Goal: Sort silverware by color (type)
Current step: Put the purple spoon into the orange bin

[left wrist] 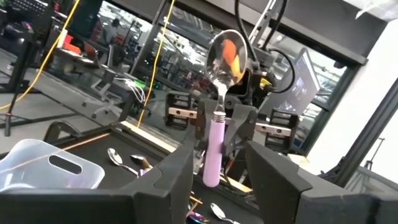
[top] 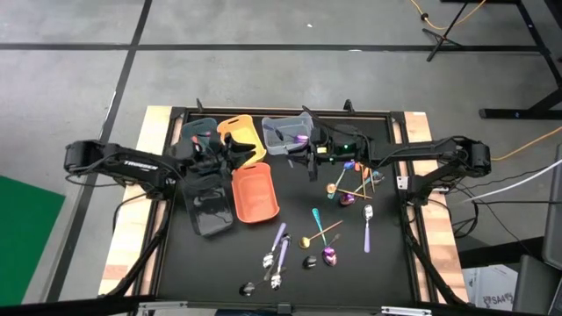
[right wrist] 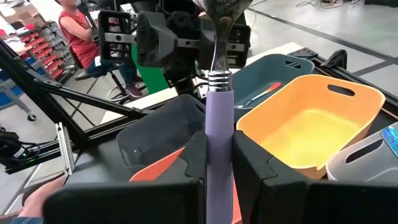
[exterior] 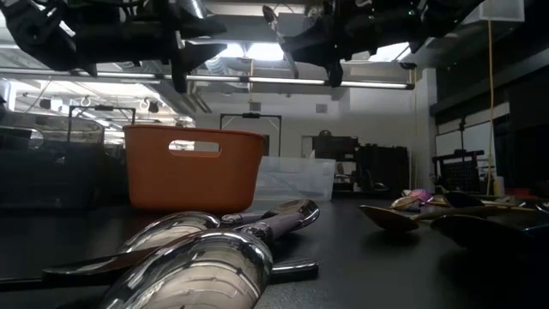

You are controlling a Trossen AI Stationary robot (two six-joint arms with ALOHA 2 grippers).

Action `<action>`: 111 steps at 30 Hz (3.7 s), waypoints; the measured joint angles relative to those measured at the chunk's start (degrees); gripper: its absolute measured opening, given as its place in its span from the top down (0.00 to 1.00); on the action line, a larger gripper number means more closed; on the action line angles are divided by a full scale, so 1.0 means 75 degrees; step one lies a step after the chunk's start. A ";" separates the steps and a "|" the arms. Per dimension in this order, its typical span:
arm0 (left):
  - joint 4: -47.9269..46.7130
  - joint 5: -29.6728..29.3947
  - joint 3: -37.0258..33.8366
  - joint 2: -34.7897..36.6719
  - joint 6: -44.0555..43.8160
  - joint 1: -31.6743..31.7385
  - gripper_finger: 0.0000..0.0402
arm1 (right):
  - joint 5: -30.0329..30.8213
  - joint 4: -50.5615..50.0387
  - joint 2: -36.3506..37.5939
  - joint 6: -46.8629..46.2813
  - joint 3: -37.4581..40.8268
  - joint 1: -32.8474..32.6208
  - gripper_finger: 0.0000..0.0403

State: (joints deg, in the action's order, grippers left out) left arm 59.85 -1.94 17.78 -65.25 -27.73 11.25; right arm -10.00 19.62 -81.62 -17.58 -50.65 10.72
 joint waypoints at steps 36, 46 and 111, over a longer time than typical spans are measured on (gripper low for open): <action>0.0213 -0.0794 0.2634 -0.3101 0.1585 -0.0778 0.64 | -0.0401 -0.0085 0.0000 0.0184 0.0009 0.0014 0.91; 0.0204 -0.0721 0.2634 -0.3098 0.1580 -0.0772 0.64 | -0.0347 -0.0085 0.0000 0.0189 0.0009 0.0009 0.91; -0.1441 0.1239 0.2632 -0.2947 0.0297 -0.1184 0.76 | 0.0273 -0.0318 -0.0354 0.0630 0.0026 -0.1194 0.98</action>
State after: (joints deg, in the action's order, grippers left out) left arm 49.04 7.35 37.52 -87.35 -25.50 2.37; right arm -7.96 17.24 -84.28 -12.86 -50.46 1.76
